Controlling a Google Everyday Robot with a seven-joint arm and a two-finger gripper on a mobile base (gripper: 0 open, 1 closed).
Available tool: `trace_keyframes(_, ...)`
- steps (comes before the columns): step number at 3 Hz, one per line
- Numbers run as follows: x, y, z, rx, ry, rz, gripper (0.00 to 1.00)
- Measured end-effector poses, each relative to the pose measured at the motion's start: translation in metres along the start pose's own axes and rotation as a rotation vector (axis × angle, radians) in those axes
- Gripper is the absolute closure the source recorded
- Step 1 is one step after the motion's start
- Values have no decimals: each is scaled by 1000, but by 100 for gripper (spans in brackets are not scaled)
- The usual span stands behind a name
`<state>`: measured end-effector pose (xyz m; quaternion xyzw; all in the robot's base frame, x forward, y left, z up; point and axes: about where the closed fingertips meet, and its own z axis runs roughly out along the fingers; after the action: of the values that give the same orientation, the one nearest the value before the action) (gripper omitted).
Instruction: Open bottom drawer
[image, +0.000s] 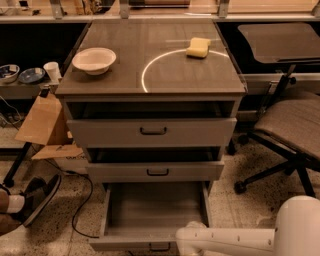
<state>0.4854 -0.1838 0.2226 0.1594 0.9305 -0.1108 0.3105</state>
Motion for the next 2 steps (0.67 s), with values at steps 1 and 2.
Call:
trace_keyframes(1,-10,-8,-8,6,-32,12,100)
trace_keyframes(2,-10,-8,-9,6,-32,12,73)
